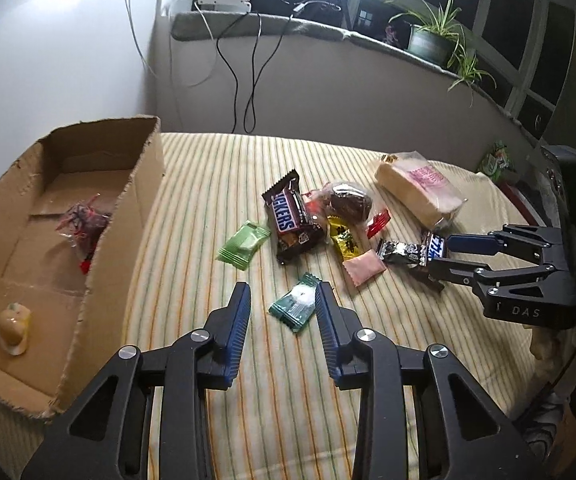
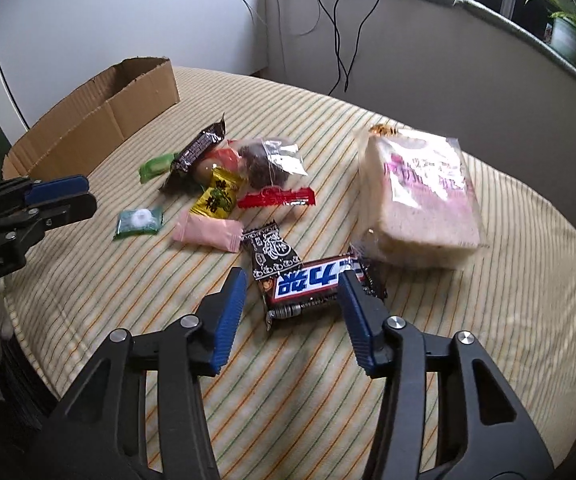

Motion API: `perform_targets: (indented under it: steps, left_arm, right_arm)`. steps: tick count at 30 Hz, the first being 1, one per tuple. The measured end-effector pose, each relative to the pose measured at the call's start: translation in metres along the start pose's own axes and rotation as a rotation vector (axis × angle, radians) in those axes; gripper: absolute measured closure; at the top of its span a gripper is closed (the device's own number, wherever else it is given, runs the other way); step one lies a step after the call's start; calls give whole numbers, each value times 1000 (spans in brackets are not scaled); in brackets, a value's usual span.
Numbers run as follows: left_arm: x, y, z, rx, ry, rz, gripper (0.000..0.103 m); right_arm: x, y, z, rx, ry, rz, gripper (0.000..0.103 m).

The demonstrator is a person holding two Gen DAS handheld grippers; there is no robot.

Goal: Organize snacks
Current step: 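Move both tools back over the remaining snacks on the bed, then grasp the green mint packet with the left tool while the right tool grasps the black candy packet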

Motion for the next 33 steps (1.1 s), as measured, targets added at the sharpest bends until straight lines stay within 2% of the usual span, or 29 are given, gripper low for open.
perform_targets:
  steps: [11,19,28,33]
  left_arm:
    - [0,16,1,26,13,-35,71]
    - [0,18,3,42,23,-44,71]
    - [0,31,11,44,104,-81,71]
    - [1,40,10,23,129,-98,69]
  right_arm:
    - [15,-4,15,-23,78,-10,53]
    - [-13,2,-8,-28,-38,9,53]
    - [-23,35,-23,-16,-143,-56,53]
    - [-22,43,-25,-17,-162,-76,62]
Point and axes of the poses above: each gripper's, at about its wrist camera, not at the fingertips, and y roughly the way its jaws point, z to its right, x to its underside, the point moved 6 cm from there along y, roughly the way its jaws point, and after that the axes turned 2 degrees about -y, right-handed, at the moved point
